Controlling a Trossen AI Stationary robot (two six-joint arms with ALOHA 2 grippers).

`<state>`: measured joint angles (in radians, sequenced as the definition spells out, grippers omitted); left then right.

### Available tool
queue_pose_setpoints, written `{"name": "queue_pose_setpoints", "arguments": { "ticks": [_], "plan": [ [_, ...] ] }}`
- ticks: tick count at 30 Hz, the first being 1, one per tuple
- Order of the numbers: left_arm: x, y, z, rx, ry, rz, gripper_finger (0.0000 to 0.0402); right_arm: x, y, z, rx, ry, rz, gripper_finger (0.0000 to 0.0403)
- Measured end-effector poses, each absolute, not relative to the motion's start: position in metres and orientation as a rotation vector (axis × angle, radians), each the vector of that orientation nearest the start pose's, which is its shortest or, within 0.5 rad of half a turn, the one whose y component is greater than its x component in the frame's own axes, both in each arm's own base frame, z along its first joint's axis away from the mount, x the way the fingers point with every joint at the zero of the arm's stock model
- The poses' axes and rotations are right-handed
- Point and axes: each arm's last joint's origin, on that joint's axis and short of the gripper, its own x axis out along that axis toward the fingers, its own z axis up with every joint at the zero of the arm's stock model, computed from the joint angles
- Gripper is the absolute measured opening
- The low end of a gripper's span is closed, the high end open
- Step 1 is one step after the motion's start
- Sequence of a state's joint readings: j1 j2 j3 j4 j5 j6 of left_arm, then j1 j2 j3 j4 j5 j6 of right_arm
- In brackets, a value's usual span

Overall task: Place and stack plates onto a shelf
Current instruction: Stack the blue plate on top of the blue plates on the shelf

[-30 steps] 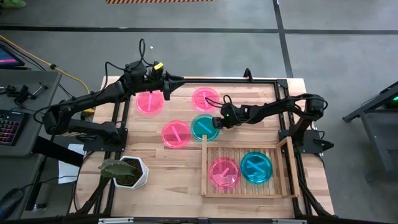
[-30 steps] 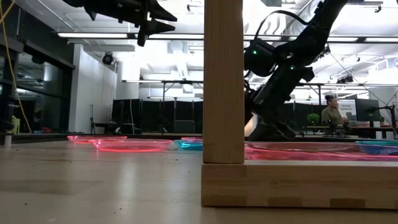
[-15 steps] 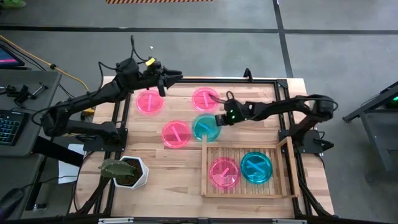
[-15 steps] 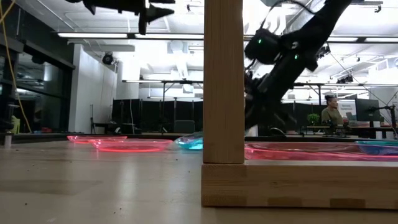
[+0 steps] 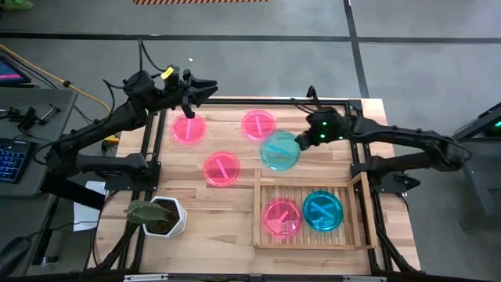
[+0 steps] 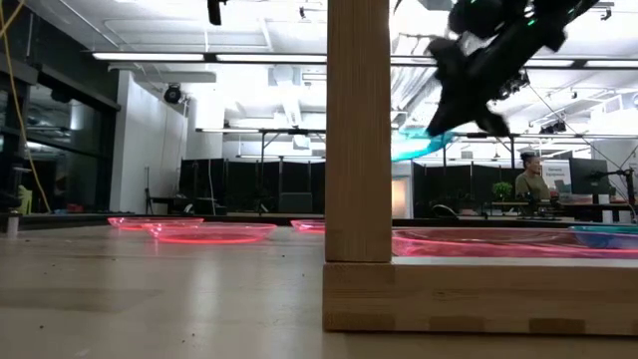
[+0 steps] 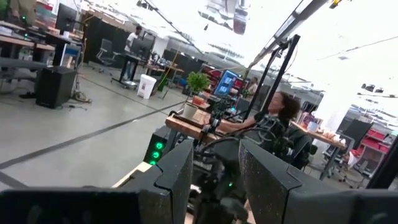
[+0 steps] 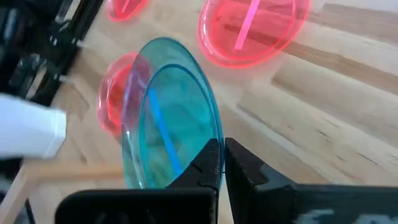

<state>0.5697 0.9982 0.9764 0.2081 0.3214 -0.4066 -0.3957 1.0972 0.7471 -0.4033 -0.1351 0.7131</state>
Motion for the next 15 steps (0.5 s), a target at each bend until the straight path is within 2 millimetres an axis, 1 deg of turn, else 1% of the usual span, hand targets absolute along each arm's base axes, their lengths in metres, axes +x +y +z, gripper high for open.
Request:
{"name": "queue_pose_setpoints", "arguments": {
  "ticks": [3,7,10,15],
  "plan": [
    [0.186,0.108,0.399,-0.322,-0.221,0.209,0.0122,0.189,-0.073,0.257,0.843,0.636,-0.390,0.0000],
    [0.186,0.108,0.399,-0.323,-0.220,0.209,0.0122,0.172,-0.059,0.266,0.867,0.688,-0.205,0.0000],
    [0.187,0.109,0.398,-0.324,-0.218,0.210,0.0122,0.161,-0.047,0.266,0.888,0.771,-0.110,0.0000],
    [0.187,0.109,0.398,-0.325,-0.219,0.212,0.0122,0.149,-0.026,0.255,0.906,1.015,0.031,0.0000]
  ]
}}
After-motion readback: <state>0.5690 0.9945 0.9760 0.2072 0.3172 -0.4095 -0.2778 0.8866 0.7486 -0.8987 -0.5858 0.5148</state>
